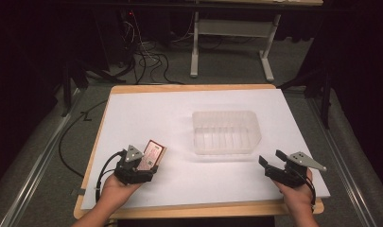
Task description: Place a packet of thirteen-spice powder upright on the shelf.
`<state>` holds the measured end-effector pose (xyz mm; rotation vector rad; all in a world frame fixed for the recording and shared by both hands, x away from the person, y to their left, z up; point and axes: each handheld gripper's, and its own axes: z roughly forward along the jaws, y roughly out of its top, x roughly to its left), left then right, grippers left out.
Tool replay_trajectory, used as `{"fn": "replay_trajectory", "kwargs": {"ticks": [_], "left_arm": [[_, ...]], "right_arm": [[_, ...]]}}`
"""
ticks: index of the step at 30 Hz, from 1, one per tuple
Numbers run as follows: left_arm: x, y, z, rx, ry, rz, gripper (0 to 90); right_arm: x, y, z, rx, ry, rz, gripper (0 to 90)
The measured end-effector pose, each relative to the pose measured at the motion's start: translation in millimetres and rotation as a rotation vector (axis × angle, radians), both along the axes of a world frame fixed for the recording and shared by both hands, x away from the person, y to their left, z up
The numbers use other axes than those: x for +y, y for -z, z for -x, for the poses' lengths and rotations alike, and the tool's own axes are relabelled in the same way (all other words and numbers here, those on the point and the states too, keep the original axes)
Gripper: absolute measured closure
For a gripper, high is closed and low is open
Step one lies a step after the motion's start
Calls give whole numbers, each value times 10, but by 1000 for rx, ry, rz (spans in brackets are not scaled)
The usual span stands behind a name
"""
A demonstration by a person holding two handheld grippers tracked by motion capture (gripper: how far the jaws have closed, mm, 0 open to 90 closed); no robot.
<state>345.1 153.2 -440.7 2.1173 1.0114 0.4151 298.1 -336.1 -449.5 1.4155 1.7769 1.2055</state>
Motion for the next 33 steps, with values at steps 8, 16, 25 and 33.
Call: {"fn": "replay_trajectory", "kwargs": {"ticks": [8, 16, 25, 33], "left_arm": [[-72, -52, -4, -65, 4, 76, 322], [-254, -109, 3, -108, 31, 141, 322], [-661, -100, 40, -128, 103, 199, 323], [-994, -104, 146, -141, 162, 260, 323]], "right_arm": [[-7, -2, 0, -9, 0, 0, 248], [-5, -1, 3, -13, 2, 0, 248], [6, -35, 18, -28, -4, -12, 247], [116, -195, 97, -91, -33, -14, 220]]}}
